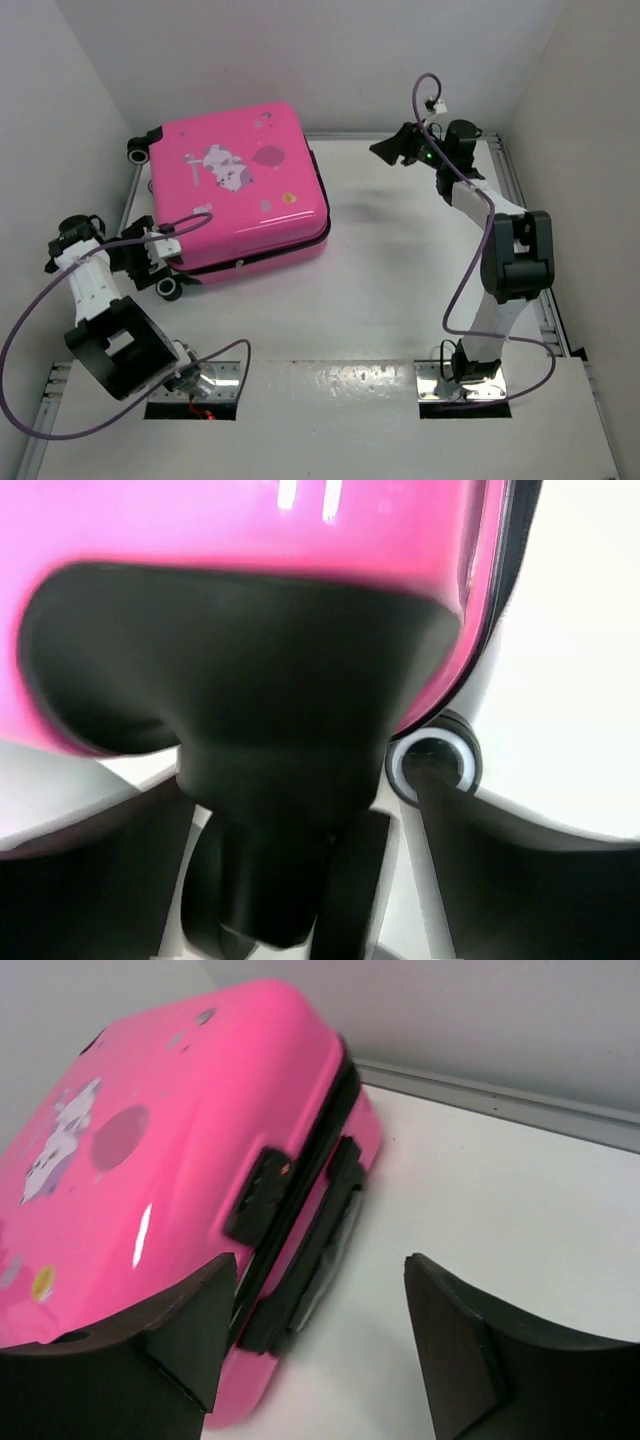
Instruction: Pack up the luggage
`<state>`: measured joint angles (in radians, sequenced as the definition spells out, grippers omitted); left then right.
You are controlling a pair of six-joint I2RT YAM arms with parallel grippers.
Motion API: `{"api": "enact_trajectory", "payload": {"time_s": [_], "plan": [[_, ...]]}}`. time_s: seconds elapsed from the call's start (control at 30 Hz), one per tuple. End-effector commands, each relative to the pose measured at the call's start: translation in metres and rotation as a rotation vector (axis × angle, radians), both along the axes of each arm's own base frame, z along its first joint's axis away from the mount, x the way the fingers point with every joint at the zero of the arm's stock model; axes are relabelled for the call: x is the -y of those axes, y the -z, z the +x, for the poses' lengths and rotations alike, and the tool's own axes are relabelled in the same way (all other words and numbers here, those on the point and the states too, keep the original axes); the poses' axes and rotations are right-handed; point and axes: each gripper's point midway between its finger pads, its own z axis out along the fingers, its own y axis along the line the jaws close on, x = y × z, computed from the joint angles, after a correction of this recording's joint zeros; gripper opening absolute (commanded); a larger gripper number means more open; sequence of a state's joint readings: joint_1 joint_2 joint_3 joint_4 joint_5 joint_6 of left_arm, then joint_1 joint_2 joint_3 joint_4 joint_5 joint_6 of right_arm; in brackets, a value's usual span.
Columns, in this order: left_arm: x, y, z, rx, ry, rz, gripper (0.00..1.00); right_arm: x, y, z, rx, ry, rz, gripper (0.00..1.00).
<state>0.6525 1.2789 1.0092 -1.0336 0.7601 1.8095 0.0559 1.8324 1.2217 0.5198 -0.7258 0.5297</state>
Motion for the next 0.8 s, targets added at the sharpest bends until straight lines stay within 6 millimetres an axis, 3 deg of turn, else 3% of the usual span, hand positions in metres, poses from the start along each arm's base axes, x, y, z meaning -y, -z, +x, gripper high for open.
{"api": "enact_trajectory", "payload": {"time_s": [0.0,0.1,0.17,0.2,0.23,0.27,0.3,0.33,0.4,0.43,0.47,0.5,0.63,0.67,0.77], "plan": [[0.015,-0.017,-0.032,-0.011,0.044,-0.017,1.0,-0.008,-0.001,0.022,-0.015,0.02,0.036,0.69],[0.009,-0.061,-0.003,0.139,-0.093,-0.099,1.0,-0.014,-0.001,0.036,-0.087,0.035,0.112,0.69],[0.007,-0.095,0.008,0.237,-0.158,-0.126,1.0,-0.015,0.019,0.047,-0.15,0.067,0.133,0.69],[-0.004,-0.12,0.021,0.334,-0.19,-0.096,1.0,-0.02,0.009,0.053,-0.139,0.06,0.146,0.67],[-0.006,-0.13,0.022,0.328,-0.291,-0.178,1.0,-0.023,0.012,0.054,-0.208,0.066,0.196,0.67],[-0.015,-0.156,0.029,0.427,-0.321,-0.147,1.0,-0.028,0.019,0.063,-0.241,0.065,0.219,0.66],[-0.019,-0.163,0.03,0.448,-0.371,-0.164,1.0,-0.034,0.022,0.063,-0.291,0.063,0.251,0.66],[-0.027,-0.164,0.03,0.433,-0.492,-0.229,1.0,-0.04,0.038,0.061,-0.362,0.043,0.276,0.66],[-0.047,-0.182,0.037,0.517,-0.615,-0.26,1.0,-0.059,0.033,0.057,-0.415,-0.005,0.328,0.68],[-0.053,-0.182,0.037,0.505,-0.724,-0.356,1.0,-0.065,0.028,0.058,-0.425,-0.026,0.355,0.7],[-0.073,-0.185,0.034,0.532,-0.858,-0.356,1.0,-0.077,0.038,0.053,-0.481,-0.065,0.376,0.71],[-0.082,-0.181,0.036,0.524,-0.931,-0.388,1.0,-0.09,0.033,0.046,-0.492,-0.118,0.385,0.73],[-0.088,-0.165,0.041,0.431,-1.022,-0.484,1.0,-0.12,0.033,0.032,-0.561,-0.231,0.423,0.74],[-0.09,-0.157,0.042,0.403,-1.066,-0.527,1.0,-0.126,0.044,0.026,-0.609,-0.257,0.427,0.74],[-0.099,-0.154,0.047,0.409,-1.194,-0.578,1.0,-0.142,0.05,0.016,-0.641,-0.318,0.429,0.74]]}}
